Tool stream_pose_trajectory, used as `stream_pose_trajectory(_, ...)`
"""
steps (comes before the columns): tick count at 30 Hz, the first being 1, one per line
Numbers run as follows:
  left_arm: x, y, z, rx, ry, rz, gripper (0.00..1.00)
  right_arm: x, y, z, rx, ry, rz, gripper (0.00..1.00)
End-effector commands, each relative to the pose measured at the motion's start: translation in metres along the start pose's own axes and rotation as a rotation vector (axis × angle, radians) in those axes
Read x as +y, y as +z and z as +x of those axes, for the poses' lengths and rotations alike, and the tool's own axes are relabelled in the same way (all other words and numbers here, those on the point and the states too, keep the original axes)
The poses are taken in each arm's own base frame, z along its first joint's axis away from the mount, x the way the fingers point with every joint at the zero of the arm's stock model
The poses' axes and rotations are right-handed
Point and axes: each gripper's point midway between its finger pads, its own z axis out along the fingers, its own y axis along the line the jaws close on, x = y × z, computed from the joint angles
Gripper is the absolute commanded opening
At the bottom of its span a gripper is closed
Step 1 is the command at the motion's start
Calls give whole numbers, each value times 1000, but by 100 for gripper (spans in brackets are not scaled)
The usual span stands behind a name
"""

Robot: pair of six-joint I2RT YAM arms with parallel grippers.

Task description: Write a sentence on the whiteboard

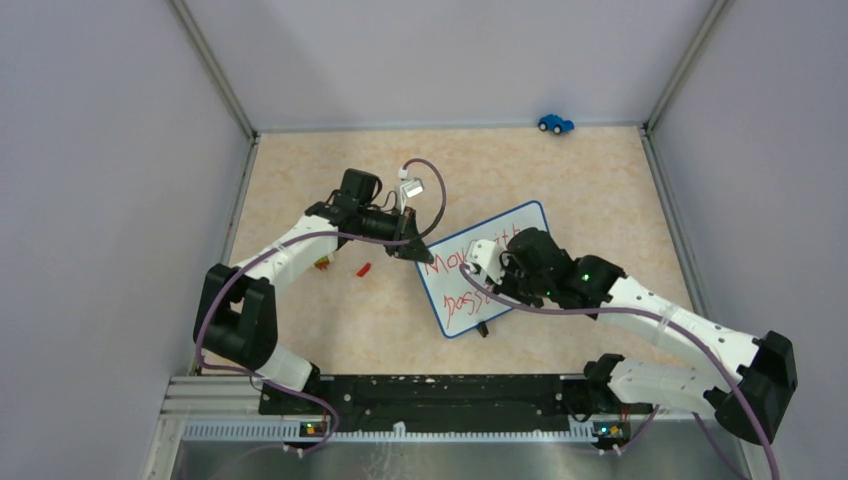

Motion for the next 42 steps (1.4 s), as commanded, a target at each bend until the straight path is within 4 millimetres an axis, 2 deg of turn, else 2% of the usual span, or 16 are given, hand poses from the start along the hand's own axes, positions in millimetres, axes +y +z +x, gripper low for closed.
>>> stream_pose_trajectory(1,15,0,-3,-17,26,-49,0,-6,-9,-25,-80,5,16,0)
stream_pose_trajectory(5,14,-1,-3,-18,28,-50,0,1,-11,-17,-66,-17,-14,0)
stream_pose_trajectory(7,14,-1,-3,-19,32,-50,0,5,-12,-5,-49,-33,-21,0)
stream_pose_trajectory(11,14,-1,-2,-18,28,-49,0,-1,-20,10,-12,-16,1,0)
stream_pose_trajectory(14,15,-1,-3,-20,27,-47,0,-7,-24,12,-6,-5,31,0)
stream_pose_trajectory(17,15,-1,-5,-22,24,-46,0,-9,-18,15,18,0,41,0)
stream_pose_trajectory(27,14,-2,-5,-23,28,-51,0,-20,-6,1,-16,27,82,0)
stream_pose_trajectory(35,16,-1,-5,-20,25,-48,0,-14,3,18,52,7,56,0)
stream_pose_trajectory(42,16,0,-4,-19,22,-49,0,0,4,32,97,-22,-6,0)
